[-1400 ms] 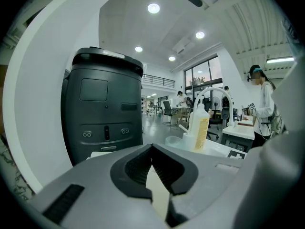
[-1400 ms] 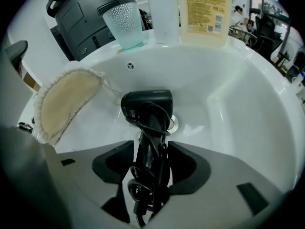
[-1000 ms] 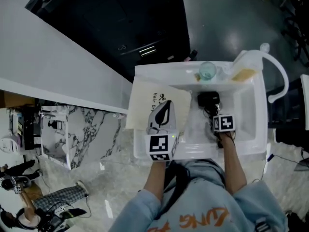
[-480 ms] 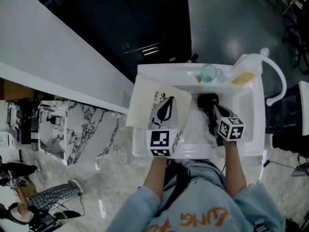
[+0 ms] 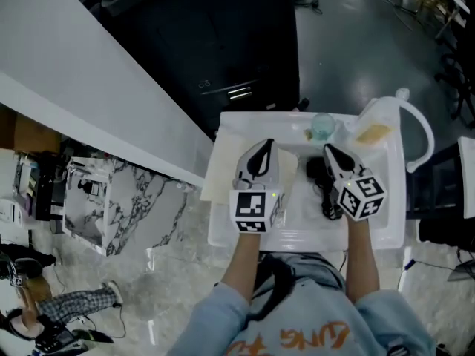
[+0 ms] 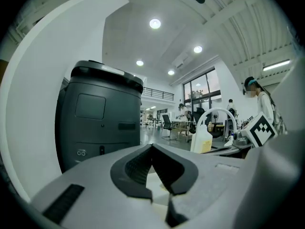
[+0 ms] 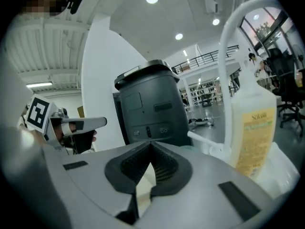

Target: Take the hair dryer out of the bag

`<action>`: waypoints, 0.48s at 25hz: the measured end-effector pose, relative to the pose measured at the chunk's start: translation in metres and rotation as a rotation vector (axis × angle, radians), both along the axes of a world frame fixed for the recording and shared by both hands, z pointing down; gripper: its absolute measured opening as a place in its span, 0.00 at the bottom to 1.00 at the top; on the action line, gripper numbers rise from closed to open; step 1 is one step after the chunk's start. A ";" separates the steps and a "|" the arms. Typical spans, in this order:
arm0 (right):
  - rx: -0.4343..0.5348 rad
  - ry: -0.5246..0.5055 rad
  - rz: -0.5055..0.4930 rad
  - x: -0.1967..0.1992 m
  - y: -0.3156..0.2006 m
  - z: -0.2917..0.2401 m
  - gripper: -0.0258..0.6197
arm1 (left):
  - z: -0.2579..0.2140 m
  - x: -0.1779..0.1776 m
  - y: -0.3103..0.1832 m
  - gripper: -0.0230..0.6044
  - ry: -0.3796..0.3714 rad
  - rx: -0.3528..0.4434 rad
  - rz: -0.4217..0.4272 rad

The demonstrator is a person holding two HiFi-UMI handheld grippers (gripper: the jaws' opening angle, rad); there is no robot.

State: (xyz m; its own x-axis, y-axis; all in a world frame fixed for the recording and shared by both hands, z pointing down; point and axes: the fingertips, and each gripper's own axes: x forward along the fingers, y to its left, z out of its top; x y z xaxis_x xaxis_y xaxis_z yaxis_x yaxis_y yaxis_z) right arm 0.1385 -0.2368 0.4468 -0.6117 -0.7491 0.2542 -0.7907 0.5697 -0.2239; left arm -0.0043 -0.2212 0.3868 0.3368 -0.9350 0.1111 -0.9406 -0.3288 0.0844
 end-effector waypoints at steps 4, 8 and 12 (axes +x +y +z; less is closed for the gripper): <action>0.093 -0.006 -0.006 -0.009 -0.016 -0.038 0.04 | -0.033 -0.002 -0.014 0.04 0.017 0.064 -0.026; 0.173 0.000 0.017 -0.016 -0.031 -0.072 0.04 | -0.060 -0.004 -0.027 0.04 0.041 0.109 -0.053; 0.253 0.012 0.064 -0.023 -0.044 -0.108 0.04 | -0.077 -0.008 -0.035 0.04 0.063 0.135 -0.100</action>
State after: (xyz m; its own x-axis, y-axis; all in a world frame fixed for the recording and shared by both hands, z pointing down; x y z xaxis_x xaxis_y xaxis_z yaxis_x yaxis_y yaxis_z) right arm 0.1158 -0.2808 0.3389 -0.5595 -0.8266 0.0608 -0.8285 0.5555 -0.0711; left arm -0.0124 -0.2562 0.3096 0.2433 -0.9693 -0.0361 -0.9636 -0.2458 0.1052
